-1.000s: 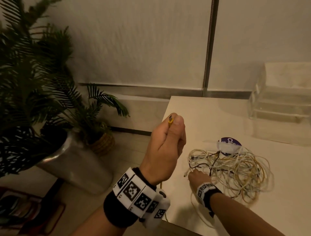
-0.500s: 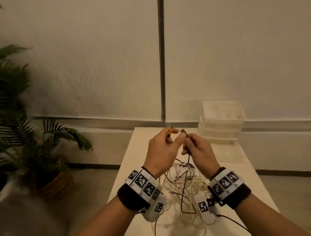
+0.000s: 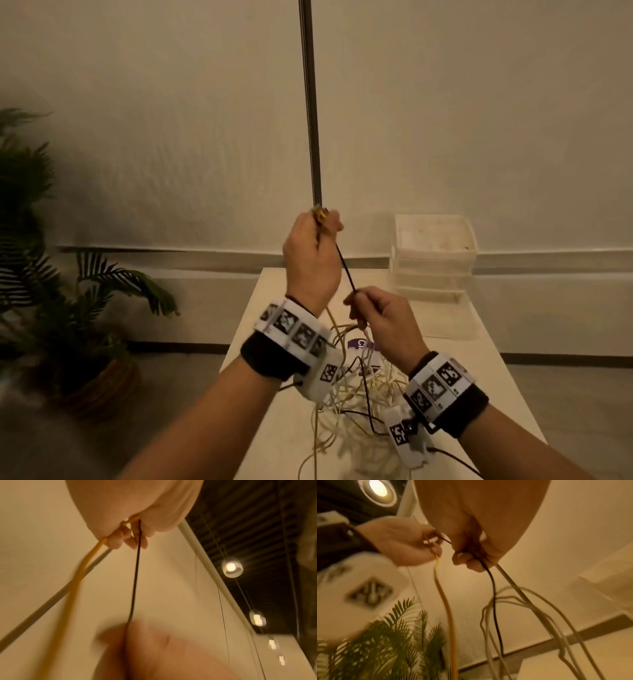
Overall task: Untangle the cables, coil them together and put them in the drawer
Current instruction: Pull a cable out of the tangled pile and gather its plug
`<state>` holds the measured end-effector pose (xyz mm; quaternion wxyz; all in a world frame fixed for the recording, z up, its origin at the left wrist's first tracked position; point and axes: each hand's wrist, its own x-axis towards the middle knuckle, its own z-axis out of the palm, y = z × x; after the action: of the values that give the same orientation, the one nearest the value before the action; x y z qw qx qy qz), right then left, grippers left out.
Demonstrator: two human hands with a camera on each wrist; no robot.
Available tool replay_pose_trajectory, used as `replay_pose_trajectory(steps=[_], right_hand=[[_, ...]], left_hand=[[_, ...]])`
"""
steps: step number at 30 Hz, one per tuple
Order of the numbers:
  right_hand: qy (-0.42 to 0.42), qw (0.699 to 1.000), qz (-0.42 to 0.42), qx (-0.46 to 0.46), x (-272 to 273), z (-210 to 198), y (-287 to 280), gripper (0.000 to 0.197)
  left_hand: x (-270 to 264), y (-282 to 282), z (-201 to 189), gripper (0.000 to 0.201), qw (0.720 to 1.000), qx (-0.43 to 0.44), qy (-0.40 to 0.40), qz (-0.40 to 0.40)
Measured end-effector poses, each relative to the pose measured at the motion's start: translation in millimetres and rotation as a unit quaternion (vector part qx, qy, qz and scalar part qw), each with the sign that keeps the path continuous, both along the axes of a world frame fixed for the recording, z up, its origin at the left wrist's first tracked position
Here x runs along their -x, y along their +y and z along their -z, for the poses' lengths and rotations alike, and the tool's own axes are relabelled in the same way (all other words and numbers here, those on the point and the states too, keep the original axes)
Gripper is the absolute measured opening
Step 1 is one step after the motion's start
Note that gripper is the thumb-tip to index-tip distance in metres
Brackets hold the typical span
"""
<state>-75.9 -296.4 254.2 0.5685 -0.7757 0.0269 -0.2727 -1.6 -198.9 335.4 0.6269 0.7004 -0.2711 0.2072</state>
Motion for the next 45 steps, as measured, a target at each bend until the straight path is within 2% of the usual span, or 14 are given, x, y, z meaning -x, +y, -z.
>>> replay_pose_trajectory(steps=[5,8,11,14,16,17,20,25,29,32,36,39,42,45], right_hand=[[0.002,1.0,0.007,0.028,-5,-2,-7,0.027],[-0.021,0.998,-0.018,0.063,-1,-32,-15,0.027],[0.01,0.984,-0.077,0.161,0,-59,-30,0.025],[0.063,0.949,-0.107,0.291,-1,-80,-47,0.015],[0.073,0.925,-0.09,0.362,0,-92,-64,0.017],[0.08,0.92,-0.078,0.376,2,-97,-73,0.018],[0.07,0.935,-0.061,0.343,5,-101,-84,0.018],[0.002,0.961,-0.078,0.266,3,-95,-56,0.019],[0.027,0.954,-0.071,0.291,7,-91,-57,0.018],[0.052,0.957,-0.082,0.275,9,-88,-54,0.019],[0.086,0.981,-0.079,0.152,15,-85,-67,0.031],[0.093,0.984,-0.043,0.148,22,-73,-72,0.034],[0.089,0.973,-0.003,0.212,17,-70,-61,0.034],[0.07,0.977,0.005,0.203,15,-79,-52,0.034]], left_hand=[[16,4,-14,0.03,0.99,0.04,0.033,0.13],[25,11,-21,0.027,0.994,0.01,-0.013,0.104],[25,17,-25,0.026,0.983,-0.119,-0.061,0.126],[17,21,-15,0.025,0.935,-0.32,-0.126,0.083],[9,25,-8,0.027,0.905,-0.397,-0.144,0.05],[7,27,-6,0.028,0.902,-0.406,-0.135,0.048],[10,25,-9,0.028,0.926,-0.355,-0.099,0.081],[27,10,-9,0.025,0.927,-0.35,-0.085,0.108],[21,13,1,0.029,0.926,-0.357,-0.085,0.085],[15,18,3,0.025,0.938,-0.332,-0.095,0.035],[-8,35,-8,0.024,0.962,-0.256,-0.064,-0.069],[-12,42,-13,0.023,0.966,-0.234,-0.075,-0.082],[5,34,-14,0.043,0.951,-0.259,-0.163,-0.035],[22,21,-13,0.051,0.906,-0.362,-0.216,0.037]])
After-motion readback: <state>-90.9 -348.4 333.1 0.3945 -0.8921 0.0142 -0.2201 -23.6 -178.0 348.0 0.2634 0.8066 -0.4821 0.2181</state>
